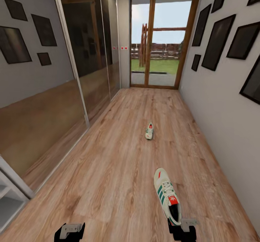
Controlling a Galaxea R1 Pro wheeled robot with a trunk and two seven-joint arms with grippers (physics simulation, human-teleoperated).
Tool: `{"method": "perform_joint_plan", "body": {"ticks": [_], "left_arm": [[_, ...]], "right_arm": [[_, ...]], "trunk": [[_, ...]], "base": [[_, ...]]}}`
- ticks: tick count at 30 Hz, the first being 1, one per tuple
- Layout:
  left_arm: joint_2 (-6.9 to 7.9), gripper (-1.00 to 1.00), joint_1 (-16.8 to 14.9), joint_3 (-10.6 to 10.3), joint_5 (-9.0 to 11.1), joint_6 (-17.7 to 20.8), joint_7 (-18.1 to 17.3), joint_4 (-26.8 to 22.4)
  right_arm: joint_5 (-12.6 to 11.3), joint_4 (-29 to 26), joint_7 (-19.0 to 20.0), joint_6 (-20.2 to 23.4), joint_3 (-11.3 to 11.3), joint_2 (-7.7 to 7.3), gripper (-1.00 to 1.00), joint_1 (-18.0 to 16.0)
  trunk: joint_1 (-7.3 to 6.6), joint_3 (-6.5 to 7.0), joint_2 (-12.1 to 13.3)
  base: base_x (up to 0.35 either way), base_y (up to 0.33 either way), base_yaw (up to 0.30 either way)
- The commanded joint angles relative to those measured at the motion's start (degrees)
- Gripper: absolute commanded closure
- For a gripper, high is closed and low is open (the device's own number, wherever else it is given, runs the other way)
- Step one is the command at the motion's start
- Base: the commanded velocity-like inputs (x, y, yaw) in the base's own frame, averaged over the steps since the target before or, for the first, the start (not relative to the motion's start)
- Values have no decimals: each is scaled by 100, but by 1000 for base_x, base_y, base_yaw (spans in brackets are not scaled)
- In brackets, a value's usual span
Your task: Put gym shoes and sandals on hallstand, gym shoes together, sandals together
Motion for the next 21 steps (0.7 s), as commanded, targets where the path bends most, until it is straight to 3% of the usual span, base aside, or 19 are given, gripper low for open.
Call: {"method": "perform_joint_plan", "body": {"ticks": [1,21], "left_arm": [[-3,-100,-4,49,-55,-21,-30,4],[-8,-100,-4,49,-55,-21,-30,4]], "right_arm": [[36,4,-13,-17,-15,0,100,-4],[38,4,-13,-17,-15,0,100,-4]], "trunk": [[2,-5,-2],[2,-3,-2]], "base": [[331,85,0],[333,80,-16]]}}
